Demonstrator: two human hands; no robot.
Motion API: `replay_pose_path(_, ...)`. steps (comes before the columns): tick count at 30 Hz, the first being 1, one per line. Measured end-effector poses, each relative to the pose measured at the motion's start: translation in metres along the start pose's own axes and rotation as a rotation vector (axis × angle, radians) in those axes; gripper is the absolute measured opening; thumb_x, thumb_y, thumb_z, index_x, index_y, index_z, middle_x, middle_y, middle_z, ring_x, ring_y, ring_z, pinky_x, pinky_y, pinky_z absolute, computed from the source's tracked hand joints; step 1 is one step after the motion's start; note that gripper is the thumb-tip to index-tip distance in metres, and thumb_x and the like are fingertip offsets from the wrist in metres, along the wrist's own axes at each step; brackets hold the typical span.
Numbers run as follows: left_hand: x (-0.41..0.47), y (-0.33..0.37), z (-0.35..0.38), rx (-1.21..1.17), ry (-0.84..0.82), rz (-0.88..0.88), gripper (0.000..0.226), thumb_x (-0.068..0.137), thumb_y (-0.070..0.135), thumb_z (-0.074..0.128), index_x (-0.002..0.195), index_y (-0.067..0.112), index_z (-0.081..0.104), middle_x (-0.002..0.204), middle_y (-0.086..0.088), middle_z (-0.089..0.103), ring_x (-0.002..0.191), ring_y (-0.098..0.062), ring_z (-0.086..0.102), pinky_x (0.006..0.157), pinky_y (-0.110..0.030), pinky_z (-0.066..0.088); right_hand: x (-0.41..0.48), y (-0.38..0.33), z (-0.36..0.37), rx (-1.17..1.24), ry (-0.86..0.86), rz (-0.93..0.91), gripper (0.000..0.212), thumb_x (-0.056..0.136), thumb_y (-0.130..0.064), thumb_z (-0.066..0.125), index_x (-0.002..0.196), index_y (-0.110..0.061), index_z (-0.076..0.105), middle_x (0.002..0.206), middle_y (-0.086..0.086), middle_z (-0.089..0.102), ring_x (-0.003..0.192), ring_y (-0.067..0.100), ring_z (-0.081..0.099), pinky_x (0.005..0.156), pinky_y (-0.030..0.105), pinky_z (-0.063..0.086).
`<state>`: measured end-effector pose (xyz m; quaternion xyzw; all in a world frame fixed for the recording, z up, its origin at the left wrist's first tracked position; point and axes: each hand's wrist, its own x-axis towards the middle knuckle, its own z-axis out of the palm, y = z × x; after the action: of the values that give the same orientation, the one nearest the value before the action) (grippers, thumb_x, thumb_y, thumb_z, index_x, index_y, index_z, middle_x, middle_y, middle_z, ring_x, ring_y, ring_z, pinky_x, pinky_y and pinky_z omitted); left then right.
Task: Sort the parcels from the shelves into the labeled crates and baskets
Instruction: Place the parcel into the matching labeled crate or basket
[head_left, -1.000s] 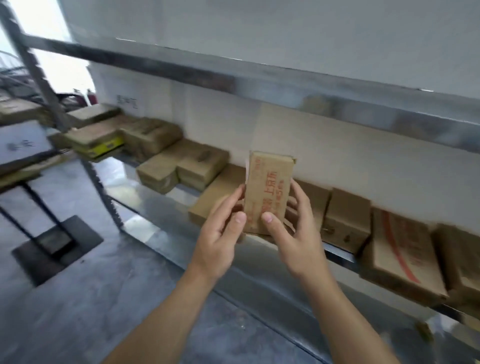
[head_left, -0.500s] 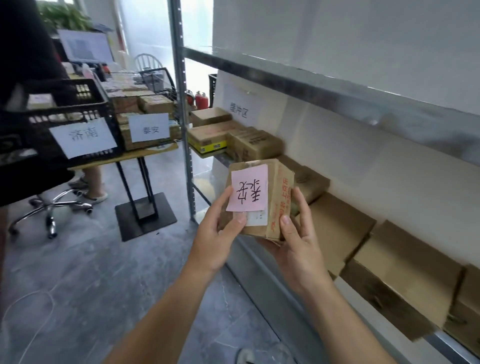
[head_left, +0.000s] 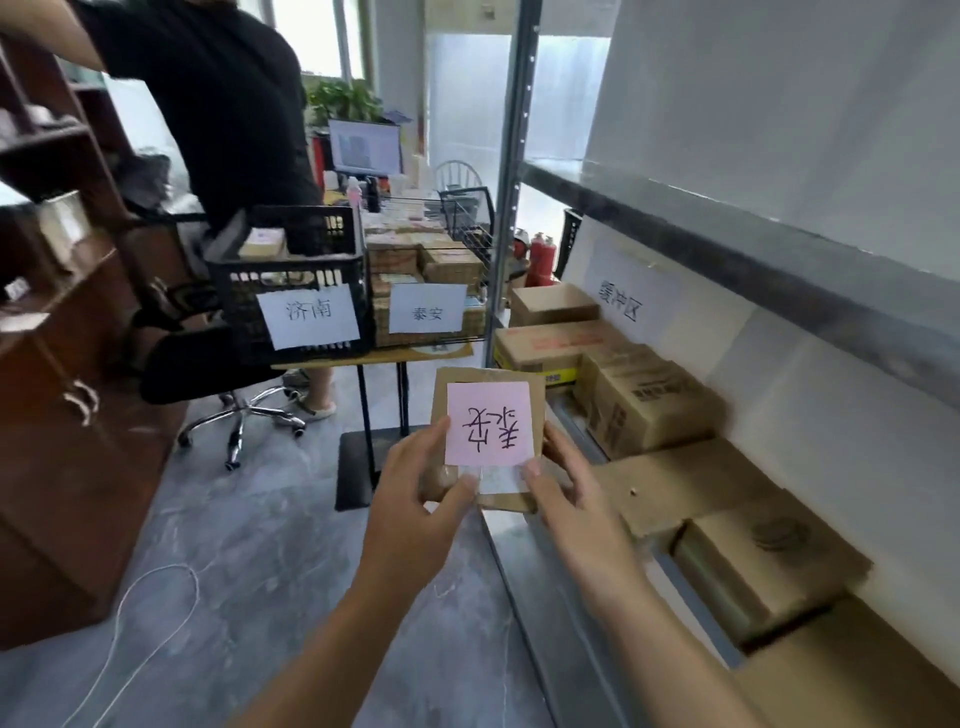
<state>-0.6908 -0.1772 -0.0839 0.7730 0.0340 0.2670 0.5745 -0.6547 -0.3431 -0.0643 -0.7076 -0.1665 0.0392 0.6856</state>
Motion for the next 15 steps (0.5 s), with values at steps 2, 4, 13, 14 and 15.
replay_pose_path(2, 0.013, -0.005, -0.002, 0.056, 0.029, 0.047, 0.064, 0.088, 0.011, 0.07, 0.13, 0.052, 0.045, 0.13, 0.013, 0.048, 0.117, 0.005, 0.053, 0.087, -0.017, 0.053, 0.024, 0.007, 0.005, -0.018, -0.019, -0.005, 0.057, 0.101, -0.019, 0.061, 0.125, -0.069, 0.046, 0.122, -0.027, 0.067, 0.117, 0.002, 0.064, 0.095, 0.03, 0.057)
replay_pose_path(4, 0.024, -0.006, -0.003, 0.093, 0.036, 0.089, 0.066, 0.087, 0.004, 0.07, 0.132, 0.047, 0.045, 0.132, 0.014, 0.046, 0.115, 0.006, 0.055, 0.084, -0.011, 0.051, 0.043, 0.015, 0.013, 0.026, -0.008, 0.003, 0.068, 0.101, -0.015, 0.06, 0.132, -0.069, 0.034, 0.126, -0.022, 0.064, 0.119, 0.009, 0.064, 0.097, 0.04, 0.058)
replay_pose_path(13, 0.084, -0.044, -0.026, 0.21, 0.089, 0.06, 0.068, 0.085, 0.012, 0.073, 0.143, 0.033, 0.043, 0.143, 0.008, 0.041, 0.119, 0.012, 0.048, 0.083, -0.004, 0.046, 0.12, 0.042, 0.052, 0.078, -0.024, 0.05, 0.071, 0.094, -0.023, 0.071, 0.126, -0.076, 0.035, 0.14, -0.008, 0.053, 0.112, 0.007, 0.064, 0.093, 0.039, 0.06)
replay_pose_path(14, 0.093, -0.052, -0.029, 0.189, 0.111, 0.033, 0.07, 0.085, 0.012, 0.073, 0.145, 0.031, 0.042, 0.147, 0.009, 0.039, 0.118, 0.013, 0.049, 0.083, -0.005, 0.046, 0.13, 0.046, 0.057, 0.074, -0.026, 0.057, 0.073, 0.094, -0.024, 0.071, 0.129, -0.075, 0.033, 0.141, -0.008, 0.053, 0.112, 0.006, 0.064, 0.095, 0.041, 0.059)
replay_pose_path(15, 0.102, -0.06, -0.032, 0.167, 0.125, 0.008, 0.073, 0.085, 0.013, 0.074, 0.147, 0.029, 0.039, 0.15, 0.01, 0.036, 0.116, 0.015, 0.049, 0.083, -0.005, 0.046, 0.141, 0.05, 0.064, 0.068, -0.032, 0.062, 0.074, 0.094, -0.024, 0.071, 0.13, -0.076, 0.031, 0.141, -0.009, 0.053, 0.11, 0.003, 0.065, 0.096, 0.041, 0.059)
